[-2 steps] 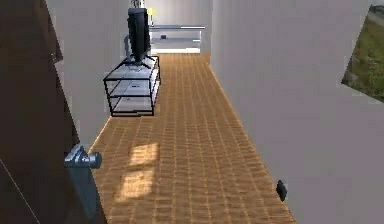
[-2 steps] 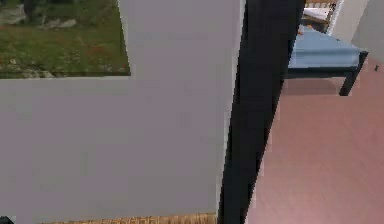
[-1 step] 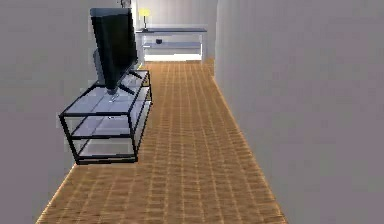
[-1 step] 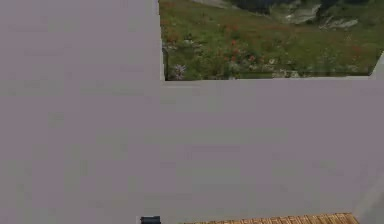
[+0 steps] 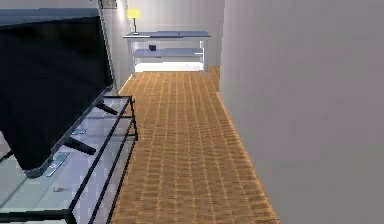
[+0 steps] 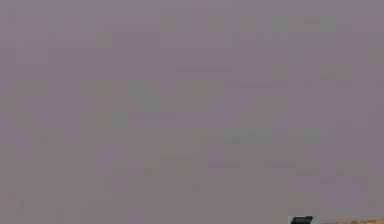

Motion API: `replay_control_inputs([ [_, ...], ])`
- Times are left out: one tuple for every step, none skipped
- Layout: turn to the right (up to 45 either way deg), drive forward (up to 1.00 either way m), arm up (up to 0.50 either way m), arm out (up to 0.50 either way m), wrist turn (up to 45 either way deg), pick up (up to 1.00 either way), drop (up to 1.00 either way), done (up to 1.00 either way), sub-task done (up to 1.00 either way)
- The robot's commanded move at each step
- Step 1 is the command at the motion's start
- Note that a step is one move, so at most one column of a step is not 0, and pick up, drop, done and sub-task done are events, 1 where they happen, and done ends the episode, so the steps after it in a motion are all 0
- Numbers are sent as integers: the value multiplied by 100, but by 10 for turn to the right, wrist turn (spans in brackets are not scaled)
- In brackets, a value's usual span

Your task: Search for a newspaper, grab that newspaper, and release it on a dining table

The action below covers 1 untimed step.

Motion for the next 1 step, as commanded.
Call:
replay_control_inputs([
  [0,100,0,0,0,0,0,0,0],
])
